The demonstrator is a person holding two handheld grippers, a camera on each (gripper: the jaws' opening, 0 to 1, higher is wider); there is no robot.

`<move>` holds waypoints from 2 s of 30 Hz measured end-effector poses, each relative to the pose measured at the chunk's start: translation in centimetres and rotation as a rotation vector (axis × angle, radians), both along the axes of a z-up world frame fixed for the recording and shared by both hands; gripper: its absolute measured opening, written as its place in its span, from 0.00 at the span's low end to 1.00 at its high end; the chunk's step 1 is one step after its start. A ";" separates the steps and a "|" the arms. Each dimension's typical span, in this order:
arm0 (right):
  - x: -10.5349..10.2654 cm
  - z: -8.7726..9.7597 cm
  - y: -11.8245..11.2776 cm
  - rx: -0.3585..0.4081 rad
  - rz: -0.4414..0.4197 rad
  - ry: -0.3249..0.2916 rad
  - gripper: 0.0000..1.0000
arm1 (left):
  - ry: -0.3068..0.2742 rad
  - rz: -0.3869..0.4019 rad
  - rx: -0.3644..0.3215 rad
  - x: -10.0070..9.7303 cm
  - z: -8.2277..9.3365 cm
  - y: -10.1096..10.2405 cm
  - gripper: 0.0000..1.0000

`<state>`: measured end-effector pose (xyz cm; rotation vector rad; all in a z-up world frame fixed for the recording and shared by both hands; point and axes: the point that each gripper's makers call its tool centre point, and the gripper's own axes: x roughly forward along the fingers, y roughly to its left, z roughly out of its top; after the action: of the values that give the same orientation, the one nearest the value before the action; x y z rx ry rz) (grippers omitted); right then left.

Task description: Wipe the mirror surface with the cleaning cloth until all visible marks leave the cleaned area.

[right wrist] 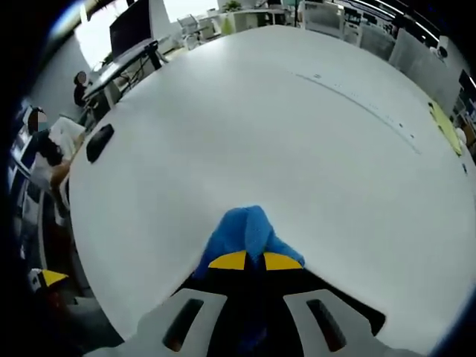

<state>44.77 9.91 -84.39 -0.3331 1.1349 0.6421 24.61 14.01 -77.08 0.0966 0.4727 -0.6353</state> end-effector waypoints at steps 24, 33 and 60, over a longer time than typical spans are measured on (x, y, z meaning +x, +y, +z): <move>-1.6 -1.0 0.6 0.002 0.035 -0.016 0.01 | 0.012 0.004 -0.009 0.0 -0.2 0.0 0.99; -3.0 -0.3 0.7 -0.016 -0.005 -0.031 0.01 | 0.001 -0.006 -0.018 -0.1 0.0 -0.2 0.99; -4.8 -0.4 0.9 -0.024 0.000 -0.042 0.01 | -0.018 -0.001 -0.024 0.0 0.6 -0.1 0.99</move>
<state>39.92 10.86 -84.76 -0.3657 1.1026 0.6193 24.62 13.93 -76.50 0.0803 0.4476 -0.6408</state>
